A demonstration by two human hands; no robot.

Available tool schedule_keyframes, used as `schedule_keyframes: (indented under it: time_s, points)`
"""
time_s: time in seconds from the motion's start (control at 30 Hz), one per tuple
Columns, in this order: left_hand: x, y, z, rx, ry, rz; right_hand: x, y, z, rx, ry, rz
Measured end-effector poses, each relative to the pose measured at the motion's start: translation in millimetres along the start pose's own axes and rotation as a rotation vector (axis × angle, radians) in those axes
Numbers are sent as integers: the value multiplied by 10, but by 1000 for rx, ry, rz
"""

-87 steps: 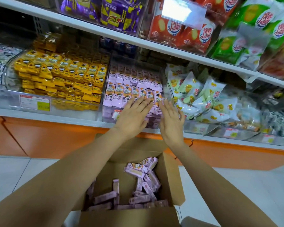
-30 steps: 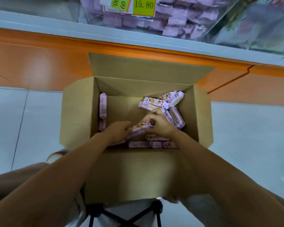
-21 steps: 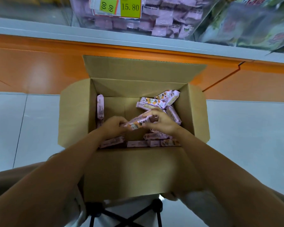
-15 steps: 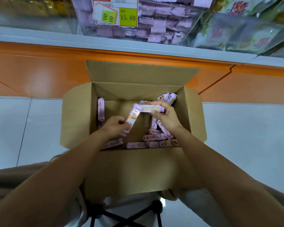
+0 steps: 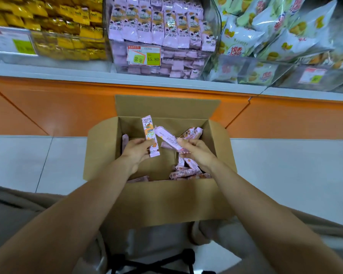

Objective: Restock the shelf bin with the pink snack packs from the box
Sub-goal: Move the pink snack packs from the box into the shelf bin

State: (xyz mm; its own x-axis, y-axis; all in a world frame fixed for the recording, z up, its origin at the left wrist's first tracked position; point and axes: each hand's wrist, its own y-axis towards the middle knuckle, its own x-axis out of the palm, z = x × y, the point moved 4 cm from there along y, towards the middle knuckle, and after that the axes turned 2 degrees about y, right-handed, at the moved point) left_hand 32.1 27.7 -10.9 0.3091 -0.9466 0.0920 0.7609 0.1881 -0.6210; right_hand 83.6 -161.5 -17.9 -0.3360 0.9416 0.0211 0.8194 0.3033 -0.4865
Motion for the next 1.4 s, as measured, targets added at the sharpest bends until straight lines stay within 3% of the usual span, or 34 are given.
schedule_keyframes:
  time_s: [0.33,0.5,0.67,0.77,0.9,1.1,1.27,1.4]
  points:
    - [-8,-442,182,169,77,-105,403,-418,-323,-129,-22,-94]
    - [-46,-604,265,242,264,-153,449,-514,-380,-135,-75,-78]
    - [-274,-668,360,237,441,-71,222,-536,-550,-198,44,88]
    - [-356,-689,390,255,533,-22,171,-591,-658,-236,2,41]
    - [-295,-747,502,318,381,-17,265,-623,-619,-187,-169,-65]
    - [-265,-826,494,197,-16,-23,373,-650,-478,-87,-241,-181]
    - [-323,-782,480,246,101,15,262,-719,-686,-180,-299,-73]
    - [-301,-819,546,373,297,25,114,-813,-881,-189,-623,-112]
